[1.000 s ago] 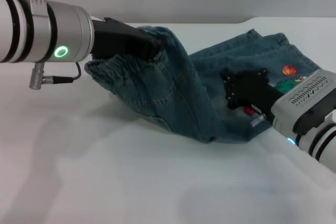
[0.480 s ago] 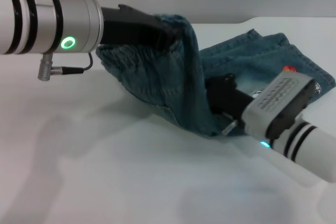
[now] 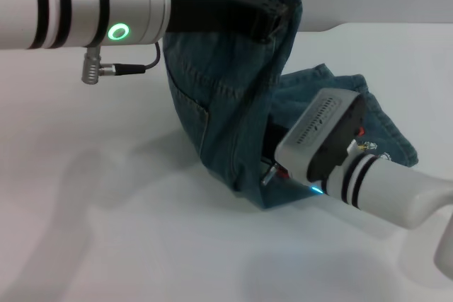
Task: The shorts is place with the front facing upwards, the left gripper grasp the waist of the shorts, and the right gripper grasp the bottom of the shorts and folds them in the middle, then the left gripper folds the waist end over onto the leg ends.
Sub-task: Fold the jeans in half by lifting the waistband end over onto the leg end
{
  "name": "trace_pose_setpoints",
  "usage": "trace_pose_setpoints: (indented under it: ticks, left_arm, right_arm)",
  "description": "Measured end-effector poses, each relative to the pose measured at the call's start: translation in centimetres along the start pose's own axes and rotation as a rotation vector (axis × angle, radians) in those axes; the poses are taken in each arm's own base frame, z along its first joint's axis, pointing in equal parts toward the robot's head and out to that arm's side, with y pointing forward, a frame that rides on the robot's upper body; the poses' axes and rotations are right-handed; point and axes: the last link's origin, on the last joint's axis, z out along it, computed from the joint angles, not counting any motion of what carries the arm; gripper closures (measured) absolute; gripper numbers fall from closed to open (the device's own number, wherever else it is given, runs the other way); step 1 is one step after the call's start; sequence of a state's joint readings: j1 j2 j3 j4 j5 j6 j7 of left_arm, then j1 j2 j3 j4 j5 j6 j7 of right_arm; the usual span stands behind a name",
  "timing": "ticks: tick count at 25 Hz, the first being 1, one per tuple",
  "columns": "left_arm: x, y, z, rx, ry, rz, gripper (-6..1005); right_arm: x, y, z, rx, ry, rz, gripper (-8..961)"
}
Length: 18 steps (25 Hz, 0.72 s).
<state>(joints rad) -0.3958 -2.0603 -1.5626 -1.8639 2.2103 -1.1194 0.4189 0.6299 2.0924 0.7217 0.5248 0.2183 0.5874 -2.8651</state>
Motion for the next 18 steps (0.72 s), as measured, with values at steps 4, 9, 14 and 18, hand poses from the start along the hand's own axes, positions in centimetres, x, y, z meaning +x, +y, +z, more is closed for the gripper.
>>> trace_pose_setpoints:
  ticks: [4, 9, 14, 18]
  left_arm:
    - [0.0, 0.1, 0.3, -0.005, 0.001, 0.0, 943]
    - [-0.8, -0.5, 0.0, 0.013, -0.006, -0.015, 943]
    - [-1.1, -0.8, -0.1, 0.019, -0.009, -0.016, 943]
    - [-0.9, -0.7, 0.1, 0.011, -0.002, -0.006, 943]
  right_arm:
    - [-0.2, -0.2, 0.2, 0.009, -0.001, 0.006, 953]
    - [1.3, -1.9, -1.5, 0.109, 0.01, 0.084, 953]
    - [3.5, -3.1, -4.0, 0.208, 0.022, 0.148, 954]
    - [4.6, -4.7, -5.6, 0.287, 0.029, 0.173, 954]
